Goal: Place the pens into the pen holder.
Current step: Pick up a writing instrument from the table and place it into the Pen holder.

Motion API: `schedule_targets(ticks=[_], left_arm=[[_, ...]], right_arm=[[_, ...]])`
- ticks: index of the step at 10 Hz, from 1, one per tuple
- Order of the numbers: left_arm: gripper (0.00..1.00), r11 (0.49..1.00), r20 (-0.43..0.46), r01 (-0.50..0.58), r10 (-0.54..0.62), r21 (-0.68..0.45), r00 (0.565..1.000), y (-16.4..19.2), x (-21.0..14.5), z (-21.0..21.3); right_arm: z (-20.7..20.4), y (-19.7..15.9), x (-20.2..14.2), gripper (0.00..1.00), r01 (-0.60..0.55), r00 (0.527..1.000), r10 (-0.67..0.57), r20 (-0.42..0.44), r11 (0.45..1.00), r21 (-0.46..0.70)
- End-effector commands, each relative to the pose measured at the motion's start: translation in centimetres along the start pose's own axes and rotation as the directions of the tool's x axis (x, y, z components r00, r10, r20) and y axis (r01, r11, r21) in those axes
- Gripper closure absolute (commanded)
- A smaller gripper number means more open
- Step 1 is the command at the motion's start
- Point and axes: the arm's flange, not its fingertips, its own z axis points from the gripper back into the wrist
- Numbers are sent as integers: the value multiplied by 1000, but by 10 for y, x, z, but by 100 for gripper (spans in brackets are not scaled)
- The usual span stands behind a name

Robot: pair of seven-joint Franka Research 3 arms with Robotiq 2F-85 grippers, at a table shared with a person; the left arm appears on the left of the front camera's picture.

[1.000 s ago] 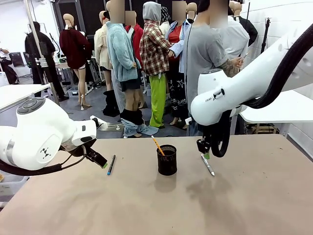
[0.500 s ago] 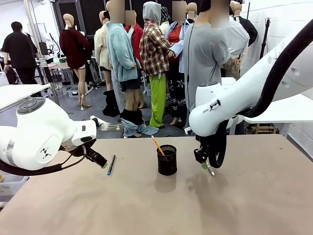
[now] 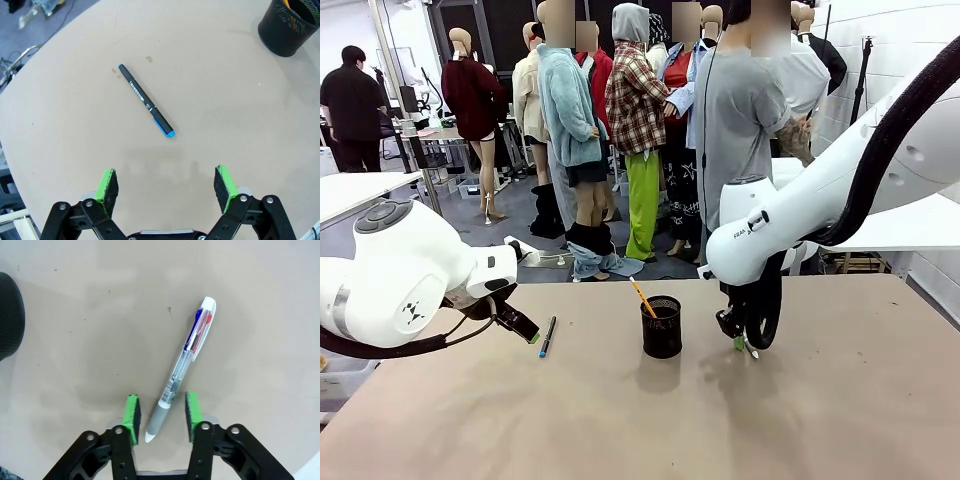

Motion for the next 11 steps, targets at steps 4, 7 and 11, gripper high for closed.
schedule_targets(ticks=[4,7,11], left_arm=[[0,1000,2,-4,4,0,1000,2,0,1],[0,1000,2,-4,4,0,1000,2,0,1],[0,1000,2,-4,4,0,1000,2,0,1]], right_arm=[[-9,-5,5,100,20,1000,-20,-7,999,33],[13,-11,-2,100,-41,999,39,38,997,69],[69,-25,-34,100,-172,937,104,335,969,180]])
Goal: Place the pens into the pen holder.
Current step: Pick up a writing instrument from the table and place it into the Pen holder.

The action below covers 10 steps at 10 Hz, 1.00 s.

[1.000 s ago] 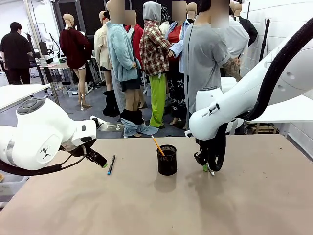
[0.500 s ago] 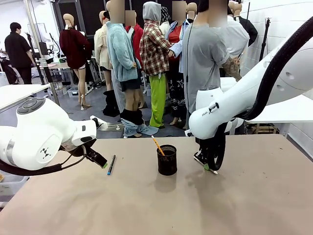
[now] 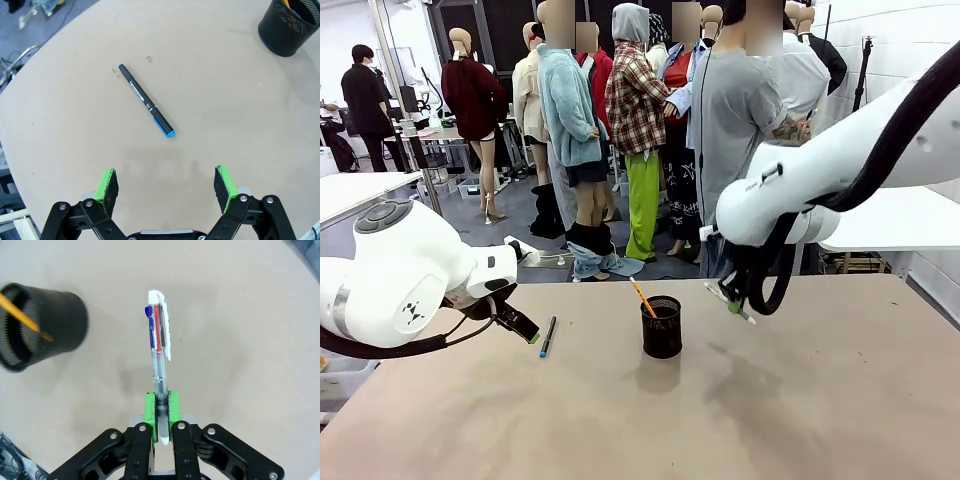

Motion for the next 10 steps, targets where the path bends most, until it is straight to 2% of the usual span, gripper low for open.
schedule_targets(ticks=[1,2,4,8,9,10], left_arm=[[0,1000,2,-4,4,0,1000,2,0,1],[0,1000,2,-4,4,0,1000,2,0,1],[0,1000,2,-4,4,0,1000,2,0,1],[0,1000,2,-4,4,0,1000,2,0,1],[0,1000,2,-4,4,0,1000,2,0,1],[0,1000,2,-4,4,0,1000,2,0,1]], right_arm=[[15,-1,-30,100,-69,986,51,156,992,110],[27,2,-34,100,-124,963,80,257,979,159],[39,6,-34,100,-207,880,92,466,957,204],[38,22,-17,100,-327,763,75,643,902,283],[31,28,-10,100,-353,758,75,648,882,311],[26,32,-4,100,-388,732,89,675,870,306]])
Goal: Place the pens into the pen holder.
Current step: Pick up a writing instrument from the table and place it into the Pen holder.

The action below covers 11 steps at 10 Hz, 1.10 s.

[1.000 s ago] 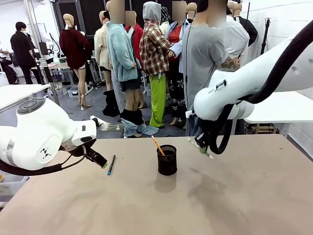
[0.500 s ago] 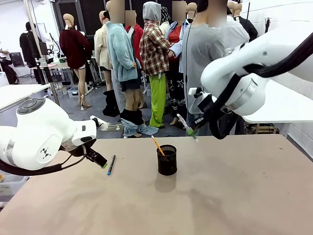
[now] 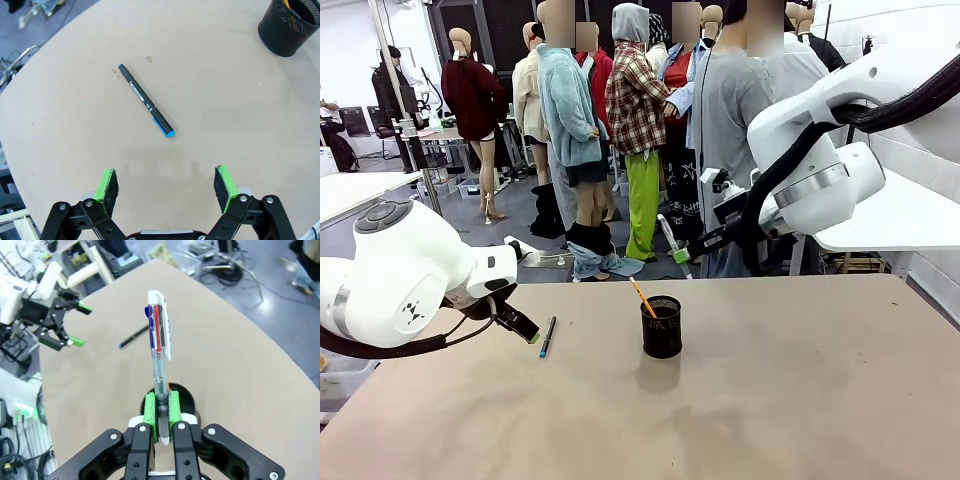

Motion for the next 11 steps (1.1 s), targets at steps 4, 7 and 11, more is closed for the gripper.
schedule_targets(ticks=[4,7,11], left_arm=[[0,1000,2,-4,4,0,1000,2,0,1],[0,1000,2,-4,4,0,1000,2,0,1],[0,1000,2,-4,4,0,1000,2,0,1]], right_arm=[[-41,-4,-9,100,-65,998,63,19,993,102],[-58,-8,-13,100,-67,998,65,22,992,105],[-80,-18,-23,100,-120,993,121,-4,990,73]])
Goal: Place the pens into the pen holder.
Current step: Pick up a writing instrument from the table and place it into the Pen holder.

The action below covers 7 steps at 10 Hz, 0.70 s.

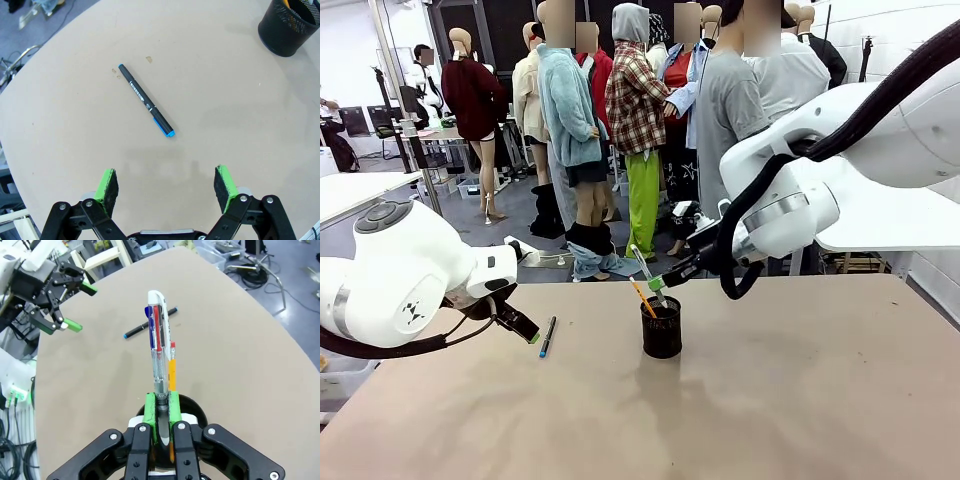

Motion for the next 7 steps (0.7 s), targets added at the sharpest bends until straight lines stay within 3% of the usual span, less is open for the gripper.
schedule_targets(ticks=[1,7], left_arm=[[0,1000,2,-4,4,0,1000,2,0,1],[0,1000,2,-4,4,0,1000,2,0,1]], right_arm=[[-14,-2,-2,100,-63,998,64,17,998,-17],[-24,-2,-14,100,-96,995,95,-28,995,-25]])
